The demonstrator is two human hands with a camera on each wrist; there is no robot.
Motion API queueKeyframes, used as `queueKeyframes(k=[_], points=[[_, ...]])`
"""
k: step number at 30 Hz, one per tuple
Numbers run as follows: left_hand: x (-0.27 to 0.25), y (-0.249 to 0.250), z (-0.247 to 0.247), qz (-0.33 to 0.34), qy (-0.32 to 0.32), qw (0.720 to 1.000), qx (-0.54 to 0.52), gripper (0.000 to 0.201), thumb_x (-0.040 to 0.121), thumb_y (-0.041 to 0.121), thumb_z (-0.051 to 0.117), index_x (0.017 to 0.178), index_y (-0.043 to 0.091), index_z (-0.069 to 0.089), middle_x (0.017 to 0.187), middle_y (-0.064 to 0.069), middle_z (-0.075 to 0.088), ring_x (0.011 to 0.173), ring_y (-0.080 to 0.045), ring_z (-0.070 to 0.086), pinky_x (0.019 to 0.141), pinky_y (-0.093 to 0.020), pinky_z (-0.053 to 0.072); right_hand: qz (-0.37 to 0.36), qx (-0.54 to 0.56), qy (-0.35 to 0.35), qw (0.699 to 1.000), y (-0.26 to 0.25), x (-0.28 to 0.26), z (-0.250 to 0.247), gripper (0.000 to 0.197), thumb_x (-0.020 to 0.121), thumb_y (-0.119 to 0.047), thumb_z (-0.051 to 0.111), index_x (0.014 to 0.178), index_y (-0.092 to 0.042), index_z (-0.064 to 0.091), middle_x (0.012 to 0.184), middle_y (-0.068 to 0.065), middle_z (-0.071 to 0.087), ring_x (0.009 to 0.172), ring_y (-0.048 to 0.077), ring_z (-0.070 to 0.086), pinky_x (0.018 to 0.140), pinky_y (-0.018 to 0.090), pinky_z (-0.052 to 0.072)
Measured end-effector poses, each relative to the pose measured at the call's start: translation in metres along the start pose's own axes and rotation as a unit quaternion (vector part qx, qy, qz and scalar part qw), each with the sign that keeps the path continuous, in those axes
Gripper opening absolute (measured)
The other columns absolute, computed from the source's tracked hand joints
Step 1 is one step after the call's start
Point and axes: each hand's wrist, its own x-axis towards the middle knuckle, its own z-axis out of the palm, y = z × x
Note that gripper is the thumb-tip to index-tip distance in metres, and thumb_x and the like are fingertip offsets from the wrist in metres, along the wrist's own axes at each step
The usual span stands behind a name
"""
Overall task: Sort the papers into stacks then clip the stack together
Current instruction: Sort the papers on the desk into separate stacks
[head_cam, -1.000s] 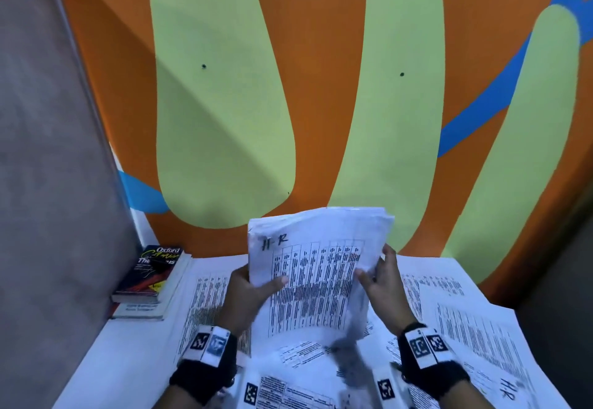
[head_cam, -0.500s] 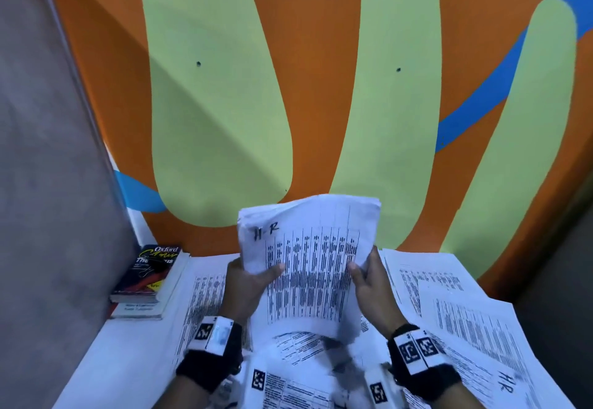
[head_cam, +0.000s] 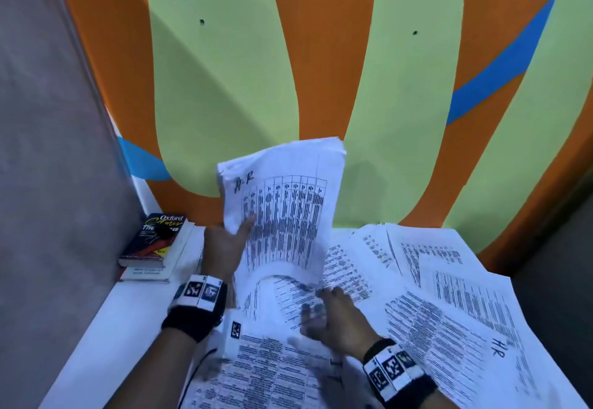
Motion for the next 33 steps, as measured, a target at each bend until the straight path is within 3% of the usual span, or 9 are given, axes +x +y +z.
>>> queueKeyframes(k=[4,9,12,16,19,22,26,30,33], points=[[0.007,0.004,-0.022,0.031,0.044,0.997,0.061,0.06,0.082,0.03,0.072,0.044,0.02,0.026,0.041,0.0,0.028,0.04,-0.015,0.026,0.045,-0.025,0.021,-0.037,-0.153,-0.089,0.984,-0.014,0.004,0.037,0.102,0.054,-0.078,0.05,0.133,-0.015,0.035,0.129,0.013,0.04,0.118,0.032,0.041,0.097,0.049,0.039],[0.001,0.004,-0.039,0.014,0.11,0.993,0.041,0.046,0.082,0.032,0.072,0.052,0.012,0.044,0.049,-0.004,0.043,0.038,-0.008,0.034,0.05,-0.025,0.031,-0.05,-0.183,-0.065,0.98,-0.012,0.022,0.063,0.059,0.075,-0.038,0.061,0.125,-0.019,0.038,0.115,0.009,0.058,0.111,0.029,0.052,0.098,0.054,0.035],[-0.001,0.013,-0.049,0.007,0.149,0.989,0.021,0.032,0.083,0.031,0.071,0.063,0.011,0.055,0.058,0.0,0.053,0.048,-0.007,0.044,0.059,-0.029,0.04,-0.066,-0.162,-0.057,0.983,-0.02,0.025,0.057,0.02,0.079,-0.02,0.058,0.097,-0.016,0.052,0.088,0.006,0.06,0.1,0.03,0.06,0.085,0.04,0.041],[0.002,0.035,-0.071,0.034,0.209,0.977,-0.014,0.023,0.084,0.03,0.071,0.087,0.011,0.061,0.089,-0.005,0.061,0.082,-0.013,0.055,0.07,-0.029,0.042,0.007,0.006,0.01,1.0,-0.011,0.032,0.042,0.028,0.08,-0.018,0.062,0.063,-0.019,0.041,0.069,0.002,0.056,0.069,0.019,0.059,0.052,0.022,0.038],[0.015,0.04,-0.095,0.057,0.239,0.969,0.008,0.038,0.082,0.038,0.071,0.072,0.006,0.053,0.075,-0.01,0.054,0.071,-0.015,0.046,0.06,-0.03,0.036,0.07,0.169,0.044,0.982,-0.002,0.033,0.017,0.036,0.084,-0.014,0.062,0.055,-0.024,0.045,0.051,-0.011,0.05,0.046,0.001,0.049,0.043,0.013,0.037],[0.025,0.04,-0.112,0.074,0.249,0.966,0.006,0.038,0.083,0.036,0.07,0.071,0.006,0.051,0.074,-0.009,0.052,0.07,-0.014,0.043,0.053,-0.024,0.031,0.149,0.35,0.057,0.923,-0.002,0.037,0.008,0.031,0.085,-0.007,0.065,0.057,-0.014,0.053,0.038,-0.01,0.048,0.031,0.001,0.041,0.039,0.014,0.034],[0.023,0.044,-0.124,0.079,0.263,0.962,0.001,0.03,0.084,0.031,0.07,0.072,0.012,0.051,0.084,-0.008,0.054,0.071,-0.01,0.049,0.062,-0.025,0.036,0.207,0.334,0.084,0.916,-0.029,0.078,0.023,0.019,0.075,-0.017,0.071,0.081,0.001,0.067,0.073,0.013,0.065,0.061,0.021,0.059,0.057,0.033,0.052],[0.019,0.038,-0.137,0.081,0.263,0.961,0.03,0.025,0.086,0.025,0.069,0.08,0.009,0.051,0.087,-0.007,0.055,0.046,0.025,0.043,0.065,-0.024,0.037,0.234,0.242,0.065,0.939,-0.073,0.11,0.034,0.041,0.077,-0.024,0.073,0.105,0.004,0.061,0.097,0.016,0.065,0.089,0.027,0.065,0.061,0.027,0.05],[0.019,0.031,-0.144,0.051,0.263,0.963,0.019,0.03,0.085,0.023,0.07,0.066,0.021,0.047,0.061,0.015,0.058,0.044,0.024,0.044,0.063,-0.022,0.037,0.236,0.153,0.064,0.958,-0.097,0.13,0.053,0.058,0.072,-0.045,0.076,0.108,-0.003,0.058,0.118,0.018,0.059,0.105,0.032,0.061,0.079,0.036,0.052]])
